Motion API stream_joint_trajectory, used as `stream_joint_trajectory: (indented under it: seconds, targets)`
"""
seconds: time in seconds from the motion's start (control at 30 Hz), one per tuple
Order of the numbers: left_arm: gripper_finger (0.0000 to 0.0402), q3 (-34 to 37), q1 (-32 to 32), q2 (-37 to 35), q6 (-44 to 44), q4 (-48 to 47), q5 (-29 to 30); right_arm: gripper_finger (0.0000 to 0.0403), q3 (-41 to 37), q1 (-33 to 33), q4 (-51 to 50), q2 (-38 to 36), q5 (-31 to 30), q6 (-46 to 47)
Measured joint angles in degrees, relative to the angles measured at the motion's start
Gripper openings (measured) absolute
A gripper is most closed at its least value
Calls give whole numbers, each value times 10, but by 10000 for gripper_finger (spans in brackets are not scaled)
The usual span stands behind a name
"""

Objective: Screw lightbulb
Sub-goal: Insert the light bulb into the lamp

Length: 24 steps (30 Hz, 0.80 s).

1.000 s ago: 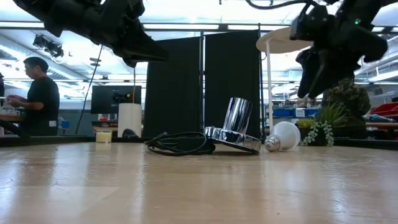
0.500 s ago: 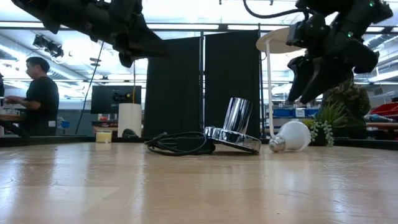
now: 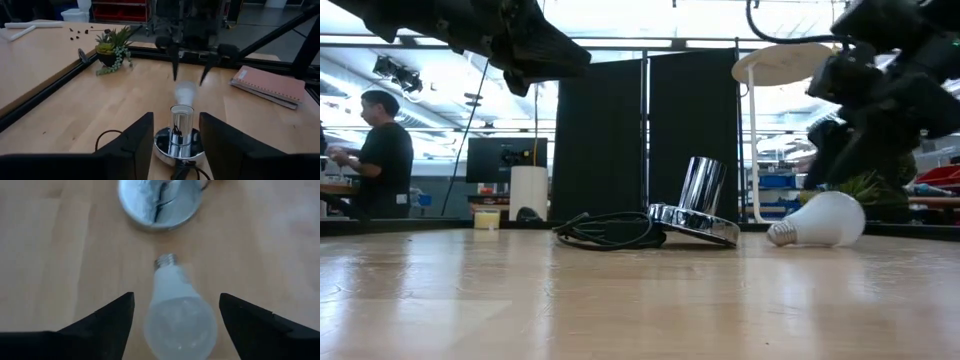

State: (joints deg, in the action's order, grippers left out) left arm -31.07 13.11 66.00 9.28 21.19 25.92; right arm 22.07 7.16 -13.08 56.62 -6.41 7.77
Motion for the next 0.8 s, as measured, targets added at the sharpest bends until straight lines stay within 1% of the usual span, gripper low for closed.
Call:
stream_joint_trajectory:
  seconds: [0.03, 0.17, 0.37, 0.63, 0.8]
  targets:
    - [172, 0, 0, 0, 0, 0, 1, 310, -9, 11, 11, 2, -6, 2]
    - [185, 0, 0, 0, 0, -2, 1, 320, -34, 59, 60, 16, -62, 19]
    - [187, 0, 0, 0, 0, -10, 1, 319, -51, 101, 136, 31, -105, 26]
    - [187, 0, 0, 0, 0, -20, 1, 322, -54, 108, 166, 65, -137, 47]
    - [187, 0, 0, 0, 3, -24, 1, 323, -54, 108, 201, 98, -152, 32]
